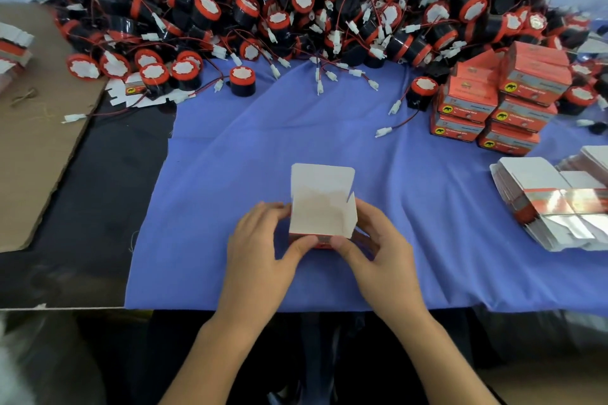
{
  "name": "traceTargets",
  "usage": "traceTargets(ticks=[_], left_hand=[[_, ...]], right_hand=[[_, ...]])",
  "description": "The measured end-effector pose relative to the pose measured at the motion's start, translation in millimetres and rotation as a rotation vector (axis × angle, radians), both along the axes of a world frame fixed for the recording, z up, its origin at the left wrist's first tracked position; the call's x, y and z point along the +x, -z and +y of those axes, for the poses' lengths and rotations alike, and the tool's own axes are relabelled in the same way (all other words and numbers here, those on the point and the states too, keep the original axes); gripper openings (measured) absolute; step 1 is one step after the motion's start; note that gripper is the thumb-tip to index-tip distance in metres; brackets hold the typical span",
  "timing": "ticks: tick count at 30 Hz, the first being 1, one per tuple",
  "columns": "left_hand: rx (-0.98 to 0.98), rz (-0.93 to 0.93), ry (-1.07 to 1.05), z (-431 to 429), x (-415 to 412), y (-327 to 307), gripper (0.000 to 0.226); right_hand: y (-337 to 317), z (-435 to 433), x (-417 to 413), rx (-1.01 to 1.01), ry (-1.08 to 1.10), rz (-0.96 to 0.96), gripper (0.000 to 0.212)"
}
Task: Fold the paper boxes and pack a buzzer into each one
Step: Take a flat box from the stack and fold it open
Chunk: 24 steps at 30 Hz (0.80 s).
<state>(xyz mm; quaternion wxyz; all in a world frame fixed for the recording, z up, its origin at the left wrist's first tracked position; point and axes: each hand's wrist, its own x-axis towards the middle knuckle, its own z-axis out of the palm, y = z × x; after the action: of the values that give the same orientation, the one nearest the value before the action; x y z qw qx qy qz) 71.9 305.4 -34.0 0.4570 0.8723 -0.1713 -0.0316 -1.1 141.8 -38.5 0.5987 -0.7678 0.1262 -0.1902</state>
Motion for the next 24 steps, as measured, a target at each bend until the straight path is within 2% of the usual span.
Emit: traceTargets(ticks=[3,7,10,12,14,16,18,21,24], left_hand=[[-0.001,-0.002,-0.052,0.8,-1.5,8.4,0.042],[-0.109,0.094,-0.101,0.7,-6.4,10.0,0.038],[-0.149,0.167,-0.092,4.6,-8.6,8.5,0.039],[-0.198,0.187,-0.092,9.9,-8.5,5.2,0.042],[-0.292,0.179,-0.149,15.0,-1.7,-0.6,0.042],[-0.431,0.194,-0.234,18.2,13.8,-4.7,0.032],[-0.543,0.228,-0.285,19.5,38.8,-7.5,0.019],[-0.614,0.305,-0.286,11.8,83.7,-13.5,0.022],[-0.652,0.365,-0.302,-8.9,131.7,-12.6,0.028]], right_hand=[[10.8,-0.2,-0.7,-0.006,0.012,0.007,0.053],[14.9,-1.4,-3.6,0.066,-0.028,0.010,0.060],[15.9,-5.0,-9.9,0.161,-0.058,0.043,0.063],[12.2,-10.1,-12.4,0.233,0.018,0.066,0.062],[2.5,-23.2,-5.4,0.392,0.092,0.082,0.066],[-7.7,-40.8,14.5,0.571,0.068,0.086,0.064],[-19.5,-54.8,43.4,0.659,-0.011,0.098,0.061],[-32.7,-60.9,97.9,0.752,-0.151,0.165,0.054],[-37.9,-57.0,160.8,0.762,-0.255,0.250,0.042]])
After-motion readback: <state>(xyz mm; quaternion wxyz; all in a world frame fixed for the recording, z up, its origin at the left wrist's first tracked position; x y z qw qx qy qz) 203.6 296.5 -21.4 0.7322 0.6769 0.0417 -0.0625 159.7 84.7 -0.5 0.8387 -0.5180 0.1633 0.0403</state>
